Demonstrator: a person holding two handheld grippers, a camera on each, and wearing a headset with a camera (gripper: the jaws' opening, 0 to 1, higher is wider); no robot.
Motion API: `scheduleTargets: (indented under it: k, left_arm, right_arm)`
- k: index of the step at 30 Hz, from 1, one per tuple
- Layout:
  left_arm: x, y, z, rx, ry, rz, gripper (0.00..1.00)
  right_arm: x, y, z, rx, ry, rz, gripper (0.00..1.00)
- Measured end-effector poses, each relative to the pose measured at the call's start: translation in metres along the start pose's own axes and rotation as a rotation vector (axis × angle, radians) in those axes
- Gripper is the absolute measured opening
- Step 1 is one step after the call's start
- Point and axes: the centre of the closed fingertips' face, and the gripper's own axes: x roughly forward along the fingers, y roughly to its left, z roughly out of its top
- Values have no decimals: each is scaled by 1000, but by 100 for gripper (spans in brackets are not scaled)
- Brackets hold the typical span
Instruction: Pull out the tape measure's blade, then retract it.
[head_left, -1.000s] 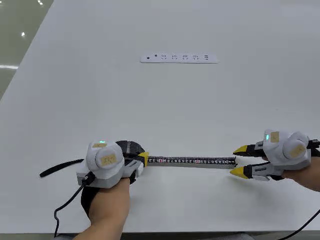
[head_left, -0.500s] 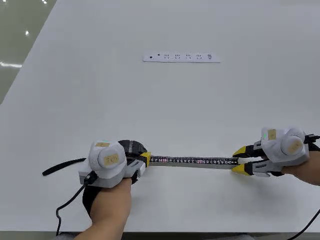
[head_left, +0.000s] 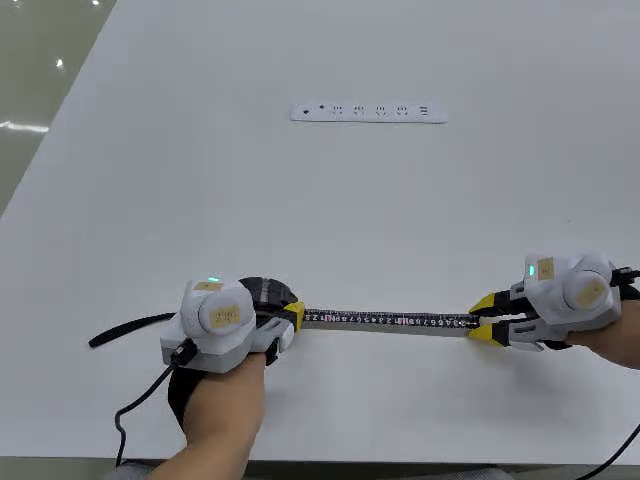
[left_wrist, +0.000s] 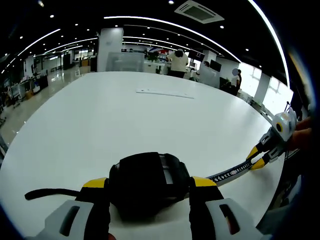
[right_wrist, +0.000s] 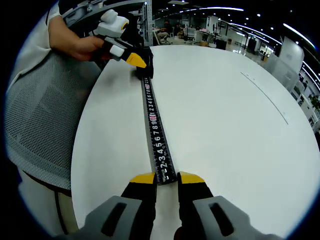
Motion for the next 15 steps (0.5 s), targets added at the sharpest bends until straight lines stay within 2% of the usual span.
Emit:
scheduleTargets:
  k: [8, 15]
  left_arm:
    - [-1, 0, 0, 1, -4, 3, 62]
    - [-1, 1, 1, -25, -16, -1, 62]
  right_arm:
    - [0, 1, 0, 12, -5, -12, 12]
    - [0, 0, 0, 14, -11, -17, 12]
